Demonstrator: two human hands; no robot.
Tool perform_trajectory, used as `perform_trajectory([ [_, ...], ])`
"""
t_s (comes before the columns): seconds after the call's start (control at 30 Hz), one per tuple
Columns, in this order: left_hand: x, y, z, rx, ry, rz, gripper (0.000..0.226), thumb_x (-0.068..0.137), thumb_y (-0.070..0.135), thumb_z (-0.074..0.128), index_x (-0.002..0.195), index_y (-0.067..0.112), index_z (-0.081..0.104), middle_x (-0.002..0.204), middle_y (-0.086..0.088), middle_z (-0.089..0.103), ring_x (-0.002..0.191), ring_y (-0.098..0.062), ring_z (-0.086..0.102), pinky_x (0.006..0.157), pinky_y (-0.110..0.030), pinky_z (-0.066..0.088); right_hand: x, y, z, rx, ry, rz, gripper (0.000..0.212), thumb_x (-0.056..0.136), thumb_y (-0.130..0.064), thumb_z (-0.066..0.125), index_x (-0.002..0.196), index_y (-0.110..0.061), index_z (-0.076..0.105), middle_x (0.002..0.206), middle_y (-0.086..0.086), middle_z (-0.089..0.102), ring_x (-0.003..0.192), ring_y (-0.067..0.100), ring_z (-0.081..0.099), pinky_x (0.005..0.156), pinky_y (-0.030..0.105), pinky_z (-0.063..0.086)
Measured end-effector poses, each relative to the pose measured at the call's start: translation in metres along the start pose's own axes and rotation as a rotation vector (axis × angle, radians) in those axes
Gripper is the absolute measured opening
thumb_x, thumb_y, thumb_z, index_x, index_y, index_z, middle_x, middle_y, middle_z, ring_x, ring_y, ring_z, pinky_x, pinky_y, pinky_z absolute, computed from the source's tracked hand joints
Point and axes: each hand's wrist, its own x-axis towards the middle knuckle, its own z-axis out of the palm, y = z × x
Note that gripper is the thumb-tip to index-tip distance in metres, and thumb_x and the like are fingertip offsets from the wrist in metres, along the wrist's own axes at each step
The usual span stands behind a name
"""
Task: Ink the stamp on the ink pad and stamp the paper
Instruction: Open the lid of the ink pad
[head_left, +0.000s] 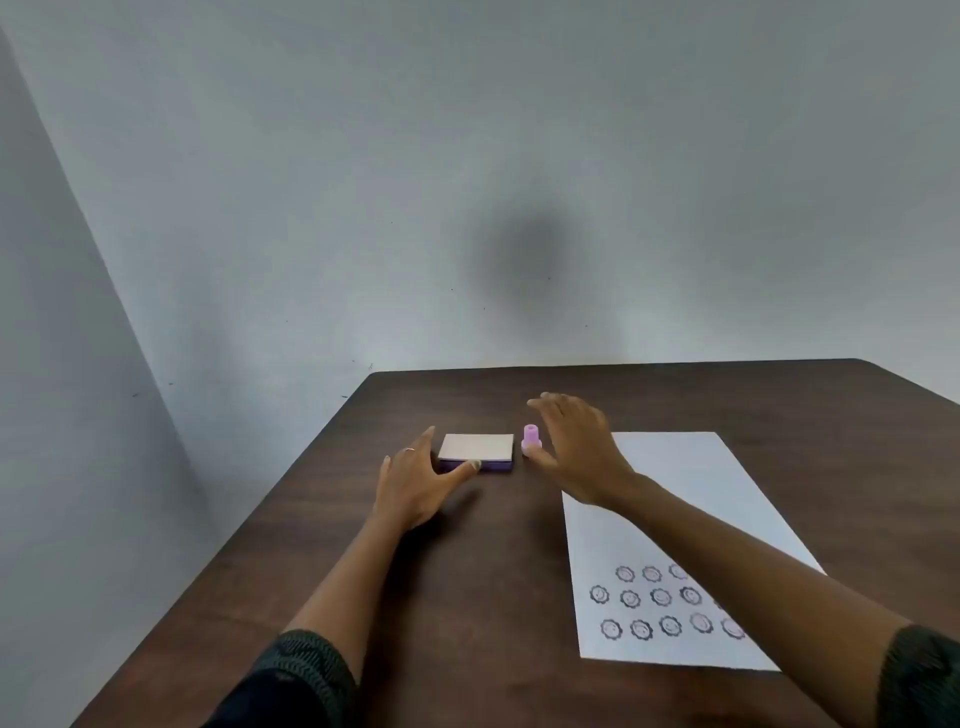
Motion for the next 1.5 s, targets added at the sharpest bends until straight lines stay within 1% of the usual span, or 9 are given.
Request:
perform_trajectory([
  [0.27,0.018,-0.01,0.0,0.004,0.032,0.116,0.087,0.073,0.063,0.066,0.144,0.025,0.034,0.141,0.007,0.051,0.13,-0.017,0.043,0.108,-0.037,0.031,0.044,0.004,0.024,-0.075,-0.19,-0.072,0.047,0.083,-0.043,0.053,0.124,-0.02,0.049,0.133,0.002,0.051,0.128,0.021,0.037,0.105,0.039,0.026],
  [0.53,0.024,-0.015,0.0,-0.001,0.01,0.128,0.084,0.074,0.06,0.066,0.144,0.026,0.035,0.141,0.009,0.05,0.131,-0.015,0.04,0.106,-0.034,0.029,0.077,-0.002,0.043,-0.213,-0.45,-0.13,0.06,0.078,-0.055,0.055,0.127,-0.021,0.048,0.135,0.004,0.051,0.128,0.024,0.038,0.104,0.043,0.024],
  [0.67,0.025,-0.017,-0.002,-0.032,-0.001,0.118,0.083,0.071,0.058,0.07,0.142,0.028,0.038,0.14,0.008,0.051,0.13,-0.014,0.04,0.105,-0.032,0.029,0.084,-0.006,0.045,-0.181,-0.481,-0.124,0.055,0.078,-0.052,0.057,0.121,-0.019,0.055,0.128,0.002,0.059,0.119,0.024,0.046,0.098,0.041,0.027],
  [0.9,0.027,-0.024,-0.023,-0.263,-0.304,0.016,0.097,0.055,0.053,0.082,0.14,0.031,0.04,0.142,0.008,0.044,0.131,-0.014,0.04,0.111,-0.034,0.031,0.082,-0.011,0.041,-0.219,-0.52,-0.17,0.057,0.077,-0.056,0.058,0.121,-0.02,0.056,0.128,0.001,0.058,0.122,0.022,0.043,0.098,0.04,0.027],
  [1.0,0.022,-0.027,-0.035,-0.336,-0.389,0.022,0.088,0.062,0.042,0.085,0.138,0.03,0.042,0.141,0.01,0.043,0.122,-0.005,0.041,0.1,-0.022,0.032,0.072,-0.016,0.04,-0.202,-0.519,-0.188,0.058,0.077,-0.056,0.058,0.123,-0.02,0.055,0.129,0.002,0.056,0.129,0.024,0.032,0.103,0.04,0.02],
  [1.13,0.019,-0.027,-0.047,-0.285,-0.467,0.048,0.077,0.066,0.037,0.083,0.134,0.033,0.048,0.142,0.011,0.04,0.125,-0.007,0.036,0.097,-0.021,0.027,0.057,-0.024,0.039,-0.152,-0.513,-0.212,0.058,0.077,-0.056,0.057,0.123,-0.021,0.056,0.127,0.002,0.057,0.13,0.024,0.028,0.104,0.04,0.019],
  [1.33,0.006,-0.021,-0.056,-0.225,-0.626,0.101,0.06,0.07,0.033,0.082,0.123,0.04,0.055,0.152,0.002,0.027,0.138,-0.013,0.024,0.11,-0.028,0.022,0.027,-0.039,0.033,-0.096,-0.478,-0.22,0.058,0.076,-0.058,0.056,0.123,-0.024,0.055,0.125,-0.002,0.058,0.129,0.021,0.028,0.106,0.045,0.021],
  [1.4,0.003,-0.018,-0.058,-0.222,-0.66,0.108,0.057,0.07,0.031,0.082,0.121,0.039,0.057,0.151,-0.003,0.027,0.138,-0.018,0.027,0.113,-0.034,0.025,0.018,-0.042,0.031,-0.075,-0.464,-0.231,0.057,0.077,-0.057,0.055,0.123,-0.023,0.055,0.125,-0.002,0.058,0.128,0.021,0.029,0.104,0.042,0.02],
  [1.5,0.0,-0.015,-0.062,-0.218,-0.706,0.096,0.054,0.071,0.029,0.081,0.118,0.044,0.057,0.156,0.003,0.017,0.143,-0.016,0.015,0.112,-0.029,0.017,0.007,-0.045,0.027,-0.036,-0.436,-0.246,0.056,0.078,-0.057,0.056,0.122,-0.022,0.056,0.122,-0.001,0.06,0.124,0.019,0.03,0.1,0.037,0.019],
])
